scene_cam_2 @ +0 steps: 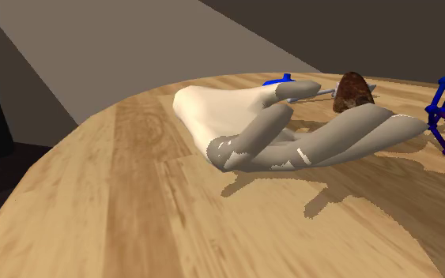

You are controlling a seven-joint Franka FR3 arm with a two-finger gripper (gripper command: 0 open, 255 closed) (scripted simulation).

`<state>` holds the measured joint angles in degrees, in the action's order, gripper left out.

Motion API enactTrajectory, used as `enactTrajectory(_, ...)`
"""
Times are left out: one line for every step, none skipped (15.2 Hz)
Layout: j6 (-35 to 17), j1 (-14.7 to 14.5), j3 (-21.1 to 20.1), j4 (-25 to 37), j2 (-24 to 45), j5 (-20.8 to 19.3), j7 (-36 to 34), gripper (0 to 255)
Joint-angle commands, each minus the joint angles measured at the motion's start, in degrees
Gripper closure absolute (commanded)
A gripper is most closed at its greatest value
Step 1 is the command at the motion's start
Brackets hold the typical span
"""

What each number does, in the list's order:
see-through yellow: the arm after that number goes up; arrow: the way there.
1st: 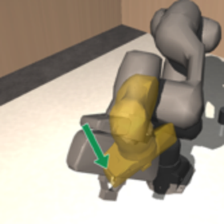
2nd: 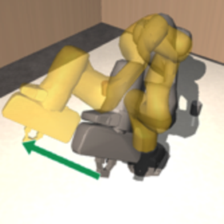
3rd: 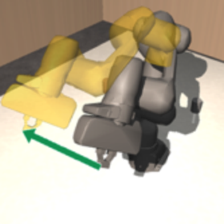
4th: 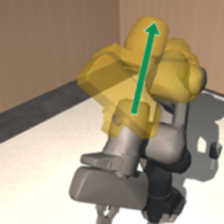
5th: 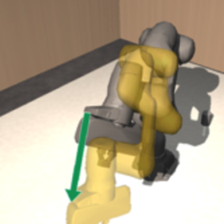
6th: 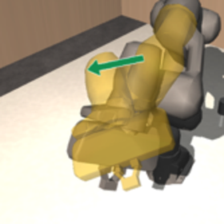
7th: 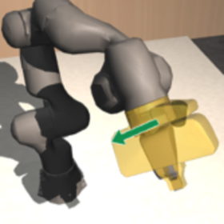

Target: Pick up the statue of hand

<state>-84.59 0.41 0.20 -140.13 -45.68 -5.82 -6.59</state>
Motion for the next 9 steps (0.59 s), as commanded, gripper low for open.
enactTrajectory(0.0, 0.0, 0.0, 0.0, 0.0, 0.0, 0.0, 0)
enactTrajectory(-0.7, -0.21, 1.31, 0.82, 1.34, -1.39, 2.93, 0)
enactTrajectory(-1.43, -0.47, 2.59, 1.73, 2.76, -2.72, 5.83, 0)
enactTrajectory(-2.18, -0.75, 3.84, 2.71, 4.25, -3.95, 8.7, 0)
enactTrajectory(-2.95, -1.07, 5.06, 3.78, 5.81, -5.1, 11.53, 0)
enactTrajectory(-3.73, -1.39, 6.22, 4.92, 7.43, -6.14, 14.36, 0)
enactTrajectory(-4.53, -1.72, 7.33, 6.14, 9.11, -7.08, 17.17, 0)
enactTrajectory(-5.32, -2.07, 8.41, 7.42, 10.84, -7.93, 19.97, 0)
enactTrajectory(-6.12, -2.43, 9.44, 8.78, 12.61, -8.67, 22.75, 0)
